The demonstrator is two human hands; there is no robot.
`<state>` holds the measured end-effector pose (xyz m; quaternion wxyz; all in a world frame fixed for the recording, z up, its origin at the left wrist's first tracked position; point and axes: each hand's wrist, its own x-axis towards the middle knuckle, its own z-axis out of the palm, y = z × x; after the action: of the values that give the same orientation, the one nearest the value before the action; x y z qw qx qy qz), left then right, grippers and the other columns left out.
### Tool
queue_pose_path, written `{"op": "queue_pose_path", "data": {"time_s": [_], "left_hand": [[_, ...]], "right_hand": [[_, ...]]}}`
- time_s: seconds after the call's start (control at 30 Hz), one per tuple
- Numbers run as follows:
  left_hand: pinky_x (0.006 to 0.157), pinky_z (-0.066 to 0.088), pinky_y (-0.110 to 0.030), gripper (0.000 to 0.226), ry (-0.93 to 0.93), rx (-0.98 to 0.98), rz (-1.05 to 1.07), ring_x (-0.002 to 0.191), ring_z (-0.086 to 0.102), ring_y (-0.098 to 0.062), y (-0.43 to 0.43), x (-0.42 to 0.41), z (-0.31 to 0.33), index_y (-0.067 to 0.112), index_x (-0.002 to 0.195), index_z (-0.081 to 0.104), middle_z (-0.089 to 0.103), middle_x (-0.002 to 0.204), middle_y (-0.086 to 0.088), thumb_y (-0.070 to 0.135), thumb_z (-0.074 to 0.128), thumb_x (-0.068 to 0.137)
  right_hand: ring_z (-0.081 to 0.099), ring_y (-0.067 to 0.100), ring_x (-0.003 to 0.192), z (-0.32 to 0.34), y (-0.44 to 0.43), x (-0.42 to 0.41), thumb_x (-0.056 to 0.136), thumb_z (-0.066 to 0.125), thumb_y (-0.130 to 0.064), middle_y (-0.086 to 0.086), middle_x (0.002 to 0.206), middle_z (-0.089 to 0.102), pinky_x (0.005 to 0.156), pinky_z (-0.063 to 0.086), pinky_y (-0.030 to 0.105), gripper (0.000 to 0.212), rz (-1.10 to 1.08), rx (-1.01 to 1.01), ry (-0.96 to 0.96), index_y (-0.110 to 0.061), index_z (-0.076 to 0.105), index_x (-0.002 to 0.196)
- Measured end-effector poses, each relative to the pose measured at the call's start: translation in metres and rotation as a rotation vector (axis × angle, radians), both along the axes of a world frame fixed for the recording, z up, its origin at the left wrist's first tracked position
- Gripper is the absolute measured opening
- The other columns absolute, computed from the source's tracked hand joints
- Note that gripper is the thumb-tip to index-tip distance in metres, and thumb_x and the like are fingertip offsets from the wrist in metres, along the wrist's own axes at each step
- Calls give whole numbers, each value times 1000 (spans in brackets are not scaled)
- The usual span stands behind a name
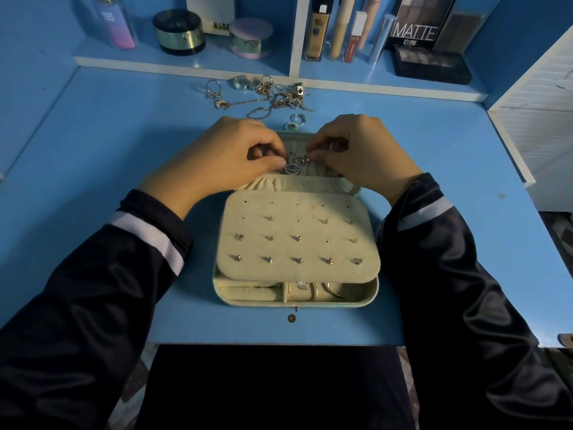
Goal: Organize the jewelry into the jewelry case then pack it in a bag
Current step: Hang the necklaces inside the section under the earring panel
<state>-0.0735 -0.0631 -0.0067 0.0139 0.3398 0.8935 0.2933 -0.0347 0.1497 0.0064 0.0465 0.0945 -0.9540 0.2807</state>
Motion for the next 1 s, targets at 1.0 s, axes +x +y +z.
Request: {"op": "queue_pose_path", "data": {"time_s": [1.0], "left_hand": [[62, 33, -4, 5, -62, -36, -26, 72, 53, 9, -7, 0, 2, 28, 88, 70, 60, 80, 16, 26, 67, 91]], "right_hand": [[51, -12, 68, 2, 1, 3, 89, 66, -11, -12, 84, 57, 67, 39, 5, 13, 175, -35, -156, -24, 70, 86]]}}
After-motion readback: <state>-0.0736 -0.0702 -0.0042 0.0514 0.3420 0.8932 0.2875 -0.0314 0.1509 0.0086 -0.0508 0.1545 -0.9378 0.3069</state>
